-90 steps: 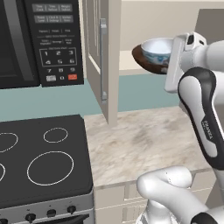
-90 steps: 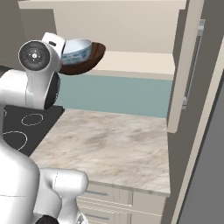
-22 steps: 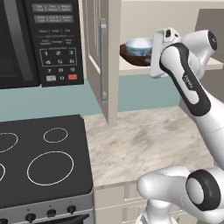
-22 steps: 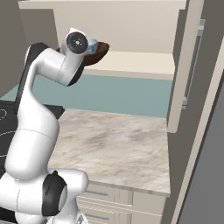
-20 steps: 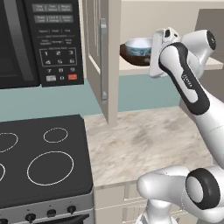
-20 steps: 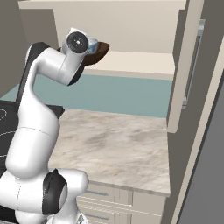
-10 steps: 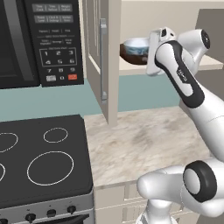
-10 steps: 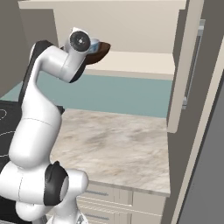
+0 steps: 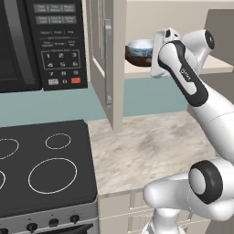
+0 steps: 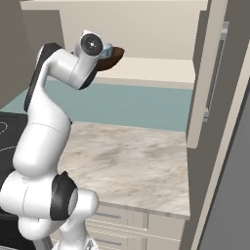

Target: Pick up the bowls on the counter and stack them on top of one another in the open cabinet. Place the smaller bowl on top of the larger bowl.

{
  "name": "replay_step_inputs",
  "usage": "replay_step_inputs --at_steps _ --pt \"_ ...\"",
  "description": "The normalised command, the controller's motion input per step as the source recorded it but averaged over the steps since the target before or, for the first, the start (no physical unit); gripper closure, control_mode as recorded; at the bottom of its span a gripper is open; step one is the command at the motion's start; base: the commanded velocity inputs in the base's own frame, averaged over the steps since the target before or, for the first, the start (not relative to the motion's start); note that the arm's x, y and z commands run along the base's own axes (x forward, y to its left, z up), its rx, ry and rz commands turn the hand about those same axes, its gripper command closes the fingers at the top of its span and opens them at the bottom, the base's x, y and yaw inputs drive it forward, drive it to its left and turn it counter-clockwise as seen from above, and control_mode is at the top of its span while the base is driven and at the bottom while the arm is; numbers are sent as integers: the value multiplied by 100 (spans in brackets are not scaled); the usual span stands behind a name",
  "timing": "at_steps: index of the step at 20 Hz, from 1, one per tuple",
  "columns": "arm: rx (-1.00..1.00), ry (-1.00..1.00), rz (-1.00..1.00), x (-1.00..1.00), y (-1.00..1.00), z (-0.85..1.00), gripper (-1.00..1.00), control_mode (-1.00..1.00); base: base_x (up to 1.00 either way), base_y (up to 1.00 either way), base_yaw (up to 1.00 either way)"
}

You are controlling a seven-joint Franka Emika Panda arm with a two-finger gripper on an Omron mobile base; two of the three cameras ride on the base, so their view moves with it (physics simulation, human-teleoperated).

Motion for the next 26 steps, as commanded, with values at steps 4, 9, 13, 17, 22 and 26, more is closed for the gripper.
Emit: replay_step_inputs --at_steps 4,9,13,17,22,26 --pt "0 0 0 17 0 0 100 -100 0 0 0" --pt "0 0 0 17 0 0 100 -100 0 0 0" --pt "0 0 0 17 0 0 100 -100 0 0 0" --pt "0 0 0 18 0 0 100 -100 0 0 0" --pt "0 0 0 18 0 0 100 -100 0 0 0" --pt "0 0 0 18 0 0 100 -100 0 0 0"
